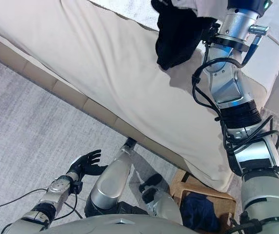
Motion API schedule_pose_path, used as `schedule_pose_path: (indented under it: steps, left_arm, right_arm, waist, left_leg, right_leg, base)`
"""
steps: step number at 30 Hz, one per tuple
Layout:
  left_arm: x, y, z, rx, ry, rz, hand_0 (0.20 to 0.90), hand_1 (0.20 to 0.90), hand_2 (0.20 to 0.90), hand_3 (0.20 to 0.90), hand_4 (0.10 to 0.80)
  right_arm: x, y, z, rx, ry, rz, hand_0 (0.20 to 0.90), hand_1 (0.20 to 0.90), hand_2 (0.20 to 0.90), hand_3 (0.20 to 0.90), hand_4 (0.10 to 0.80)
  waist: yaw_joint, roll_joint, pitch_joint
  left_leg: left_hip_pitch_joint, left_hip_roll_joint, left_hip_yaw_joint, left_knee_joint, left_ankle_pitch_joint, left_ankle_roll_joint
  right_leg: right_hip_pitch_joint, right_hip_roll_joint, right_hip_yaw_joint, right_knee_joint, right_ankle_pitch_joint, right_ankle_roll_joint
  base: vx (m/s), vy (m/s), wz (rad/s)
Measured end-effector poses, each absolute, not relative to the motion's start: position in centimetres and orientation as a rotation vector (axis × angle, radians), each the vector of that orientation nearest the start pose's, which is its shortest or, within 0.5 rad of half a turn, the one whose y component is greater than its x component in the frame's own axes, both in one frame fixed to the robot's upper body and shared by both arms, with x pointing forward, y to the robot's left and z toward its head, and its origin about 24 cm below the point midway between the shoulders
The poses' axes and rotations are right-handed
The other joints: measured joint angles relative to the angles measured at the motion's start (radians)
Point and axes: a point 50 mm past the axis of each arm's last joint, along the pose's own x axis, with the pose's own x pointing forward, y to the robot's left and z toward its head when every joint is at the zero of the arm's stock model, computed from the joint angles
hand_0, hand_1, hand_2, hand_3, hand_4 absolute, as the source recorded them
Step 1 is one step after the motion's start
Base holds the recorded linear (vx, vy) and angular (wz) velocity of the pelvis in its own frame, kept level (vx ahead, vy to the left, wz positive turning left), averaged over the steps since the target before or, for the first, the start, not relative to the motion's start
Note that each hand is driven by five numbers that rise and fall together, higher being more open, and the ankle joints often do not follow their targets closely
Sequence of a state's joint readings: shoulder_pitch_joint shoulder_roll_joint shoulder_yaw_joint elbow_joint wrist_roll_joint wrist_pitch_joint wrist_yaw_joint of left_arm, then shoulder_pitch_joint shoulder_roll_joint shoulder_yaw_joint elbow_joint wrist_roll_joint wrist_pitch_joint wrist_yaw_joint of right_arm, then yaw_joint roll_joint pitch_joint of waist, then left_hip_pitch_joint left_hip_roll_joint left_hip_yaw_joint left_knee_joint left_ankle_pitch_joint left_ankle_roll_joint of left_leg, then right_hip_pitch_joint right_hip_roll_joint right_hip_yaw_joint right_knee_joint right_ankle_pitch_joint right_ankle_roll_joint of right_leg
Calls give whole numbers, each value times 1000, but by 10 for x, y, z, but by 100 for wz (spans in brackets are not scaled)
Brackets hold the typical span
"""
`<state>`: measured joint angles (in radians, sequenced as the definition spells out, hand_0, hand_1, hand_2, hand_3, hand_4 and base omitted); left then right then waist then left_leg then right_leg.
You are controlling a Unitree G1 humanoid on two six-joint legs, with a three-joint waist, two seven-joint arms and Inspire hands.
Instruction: Pick up the clothes from the bed and place them into the basket
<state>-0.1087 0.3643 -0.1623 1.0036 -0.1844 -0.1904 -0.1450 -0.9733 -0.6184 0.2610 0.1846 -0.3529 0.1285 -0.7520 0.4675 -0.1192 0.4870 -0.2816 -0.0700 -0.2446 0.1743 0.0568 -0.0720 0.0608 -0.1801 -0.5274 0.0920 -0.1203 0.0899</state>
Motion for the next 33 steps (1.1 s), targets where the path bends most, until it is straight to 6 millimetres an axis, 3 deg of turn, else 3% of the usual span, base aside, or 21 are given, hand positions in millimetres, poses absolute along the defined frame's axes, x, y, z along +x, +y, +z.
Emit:
schedule_pose_path:
  steps: [4,5,6,7,9,15,20,23,27,33]
  left_arm:
    - [190,253,-105,208,744,-45,900,900,900,900,800]
    - [190,253,-105,207,744,-45,900,900,900,900,800]
    - [190,253,-105,207,745,-45,900,900,900,900,800]
    - [190,253,-105,207,744,-45,900,900,900,900,800]
    - [190,253,-105,203,743,-42,900,900,900,900,800]
    - [197,254,-101,203,725,-44,900,900,900,900,800]
    - [197,267,-96,231,739,-31,900,900,900,900,800]
    - [198,271,-95,241,737,-25,900,900,900,900,800]
    - [196,271,-96,238,743,-27,900,900,900,900,800]
    - [194,266,-99,227,741,-34,900,900,900,900,800]
  right_arm:
    - [357,-186,277,-896,-762,-558,300,300,300,200,100]
    - [364,-188,260,-942,-680,-500,434,434,434,356,256]
    - [369,-188,245,-970,-611,-452,613,613,613,565,465]
    - [370,-189,238,-983,-580,-429,613,613,613,565,465]
    - [376,-188,196,-1049,-420,-311,900,900,900,900,800]
    - [378,-188,128,-1327,-44,-11,900,900,900,900,800]
    - [379,-205,114,-1353,180,17,900,900,900,900,800]
    - [384,-210,123,-1358,205,-19,900,900,900,900,800]
    - [391,-204,159,-1437,28,-161,900,900,900,900,800]
    - [382,-165,202,-1566,-379,-202,900,900,900,900,800]
  waist:
    - [-3,2,-1]
    - [-3,2,-1]
    - [-4,2,-1]
    - [-5,2,-1]
    - [-8,2,-1]
    - [-11,2,-1]
    - [-5,1,-2]
    - [-5,1,-2]
    - [-4,0,-2]
    - [-6,0,-2]
  left_leg:
    - [0,0,0,13,-3,3]
    - [0,1,0,13,-3,3]
    - [0,1,1,13,-3,3]
    - [0,1,1,13,-3,3]
    - [-1,2,3,13,-3,3]
    - [-5,13,8,14,-4,1]
    - [-13,29,8,29,-14,-3]
    - [-22,34,9,43,-21,-7]
    - [-35,35,9,48,-23,-8]
    - [-42,30,15,47,-21,-6]
  right_leg:
    - [6,1,0,0,0,0]
    - [6,2,0,-1,0,0]
    - [6,2,0,-1,0,0]
    - [6,2,0,-1,0,0]
    - [4,1,1,-1,0,0]
    - [-2,9,3,-1,0,0]
    - [-5,25,3,-3,0,0]
    - [-7,34,4,-4,0,0]
    - [-22,37,15,1,0,0]
    - [-38,22,21,18,0,0]
  base:
    - [-17,0,0]
    - [-48,9,-1]
    - [-53,11,-1]
    - [-68,11,-1]
    - [-65,1,-3]
    - [-46,-39,-3]
    - [-18,-47,-5]
    - [-5,14,-4]
    - [-12,72,-2]
    - [-28,61,-1]
